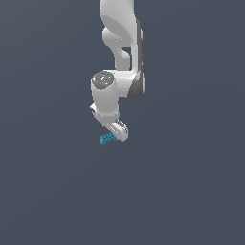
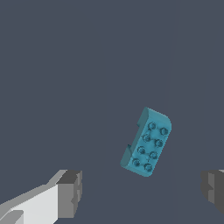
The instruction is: Pick up the object and move it to a goal position.
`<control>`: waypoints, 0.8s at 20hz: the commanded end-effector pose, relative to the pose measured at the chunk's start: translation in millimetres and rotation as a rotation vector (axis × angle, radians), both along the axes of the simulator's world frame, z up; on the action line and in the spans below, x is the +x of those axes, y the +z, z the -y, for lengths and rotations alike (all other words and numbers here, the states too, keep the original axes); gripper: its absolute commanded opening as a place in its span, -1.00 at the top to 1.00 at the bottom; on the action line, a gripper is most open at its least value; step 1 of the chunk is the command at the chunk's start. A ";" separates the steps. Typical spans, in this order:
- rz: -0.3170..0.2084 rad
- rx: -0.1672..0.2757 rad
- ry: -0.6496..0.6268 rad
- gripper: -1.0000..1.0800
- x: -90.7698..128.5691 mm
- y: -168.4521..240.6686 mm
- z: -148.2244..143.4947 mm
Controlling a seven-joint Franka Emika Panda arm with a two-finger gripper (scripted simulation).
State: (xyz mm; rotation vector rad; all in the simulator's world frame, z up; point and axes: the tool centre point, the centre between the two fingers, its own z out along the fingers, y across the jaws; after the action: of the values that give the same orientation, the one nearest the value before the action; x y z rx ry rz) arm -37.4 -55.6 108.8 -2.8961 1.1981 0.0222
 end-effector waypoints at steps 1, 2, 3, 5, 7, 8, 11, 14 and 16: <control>0.001 -0.002 -0.082 -0.92 -2.9 -7.6 3.7; 0.002 -0.002 -0.114 -0.92 -4.1 -10.5 5.2; 0.002 -0.003 -0.144 -0.92 -5.2 -13.3 6.6; 0.003 -0.005 -0.200 -0.92 -7.4 -18.3 9.3; 0.004 -0.007 -0.250 -0.92 -9.4 -22.7 11.8; 0.004 -0.008 -0.272 -0.92 -10.3 -24.7 12.9; 0.005 -0.010 -0.329 -0.92 -12.7 -29.6 15.9; 0.006 -0.012 -0.370 -0.92 -14.5 -33.2 18.2; 0.007 -0.013 -0.390 -0.92 -15.3 -34.8 19.3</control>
State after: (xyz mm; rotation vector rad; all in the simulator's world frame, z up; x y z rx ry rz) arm -52.0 -73.9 75.3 -2.6299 1.7168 0.0036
